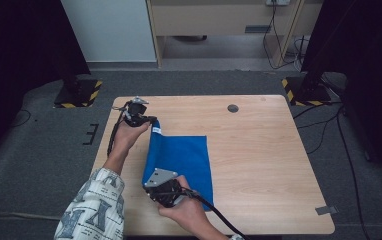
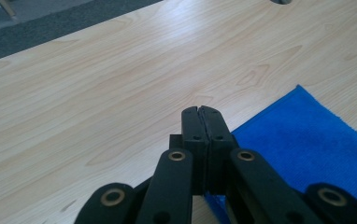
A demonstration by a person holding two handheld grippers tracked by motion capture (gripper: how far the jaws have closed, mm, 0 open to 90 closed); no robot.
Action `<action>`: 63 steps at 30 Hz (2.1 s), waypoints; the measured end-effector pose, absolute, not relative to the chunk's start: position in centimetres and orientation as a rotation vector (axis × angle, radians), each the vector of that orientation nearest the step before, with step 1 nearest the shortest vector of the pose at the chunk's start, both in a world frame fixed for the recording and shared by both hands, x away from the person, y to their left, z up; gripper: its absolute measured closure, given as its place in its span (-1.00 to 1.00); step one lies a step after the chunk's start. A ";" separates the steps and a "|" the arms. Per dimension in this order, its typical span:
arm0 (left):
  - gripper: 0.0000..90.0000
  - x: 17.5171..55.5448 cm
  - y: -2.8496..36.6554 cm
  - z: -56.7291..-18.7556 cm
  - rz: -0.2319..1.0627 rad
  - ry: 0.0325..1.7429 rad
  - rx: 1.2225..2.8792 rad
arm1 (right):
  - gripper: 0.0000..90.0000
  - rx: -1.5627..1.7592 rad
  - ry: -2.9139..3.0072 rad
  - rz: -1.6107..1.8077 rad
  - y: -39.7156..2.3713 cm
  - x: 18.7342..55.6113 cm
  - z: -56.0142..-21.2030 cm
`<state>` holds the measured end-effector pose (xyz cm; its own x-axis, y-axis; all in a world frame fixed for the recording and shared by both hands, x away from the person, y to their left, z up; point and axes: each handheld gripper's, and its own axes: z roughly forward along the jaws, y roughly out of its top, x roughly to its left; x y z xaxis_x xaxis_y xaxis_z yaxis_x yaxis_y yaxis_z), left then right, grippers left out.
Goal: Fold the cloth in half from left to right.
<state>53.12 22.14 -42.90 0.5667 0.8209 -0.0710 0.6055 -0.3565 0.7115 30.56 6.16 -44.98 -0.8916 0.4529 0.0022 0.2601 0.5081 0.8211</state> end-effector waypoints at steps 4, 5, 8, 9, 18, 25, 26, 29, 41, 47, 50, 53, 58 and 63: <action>0.99 53.3 20.1 -43.2 0.373 1.117 2.095 | 0.96 0.643 2.526 1.325 4.3 30.6 -45.1; 0.99 53.4 19.5 -43.3 0.367 1.108 2.098 | 0.96 0.648 2.525 1.320 3.9 30.5 -45.2; 0.99 53.5 18.1 -43.6 0.354 1.089 2.103 | 0.96 0.663 2.524 1.303 2.6 30.4 -45.5; 0.99 53.5 17.6 -43.7 0.349 1.085 2.107 | 0.96 0.663 2.524 1.303 2.6 30.4 -45.5; 0.99 53.7 14.7 -44.7 0.313 1.062 2.125 | 0.96 0.738 2.507 1.277 -0.5 29.8 -47.0; 0.99 53.5 13.1 -45.3 0.300 1.049 2.135 | 0.96 0.762 2.496 1.261 -1.8 29.6 -47.4; 0.99 53.5 12.9 -45.4 0.300 1.047 2.136 | 0.96 0.763 2.493 1.259 -2.0 29.6 -47.4; 0.99 53.7 12.2 -45.7 0.294 1.050 2.141 | 0.95 0.778 2.487 1.248 -2.6 29.5 -47.6; 0.99 54.5 10.4 -47.1 0.279 1.071 2.151 | 0.95 0.831 2.488 1.222 -4.0 29.2 -49.1; 0.99 54.6 9.9 -47.5 0.267 1.069 2.163 | 0.95 0.854 2.480 1.223 -4.6 29.3 -49.3; 0.99 54.7 9.7 -47.7 0.258 1.078 2.164 | 0.93 0.866 2.478 1.221 -4.7 29.2 -49.4; 0.91 54.7 9.2 -48.1 0.174 1.093 2.143 | 0.61 0.906 2.480 1.206 -5.0 29.4 -49.7; 0.68 54.3 8.8 -48.1 0.133 1.100 2.112 | 0.10 0.978 2.469 1.164 -6.0 29.8 -49.9; 0.64 54.0 9.1 -47.6 0.158 1.088 2.103 | -0.12 1.011 2.454 1.141 -7.1 30.2 -49.9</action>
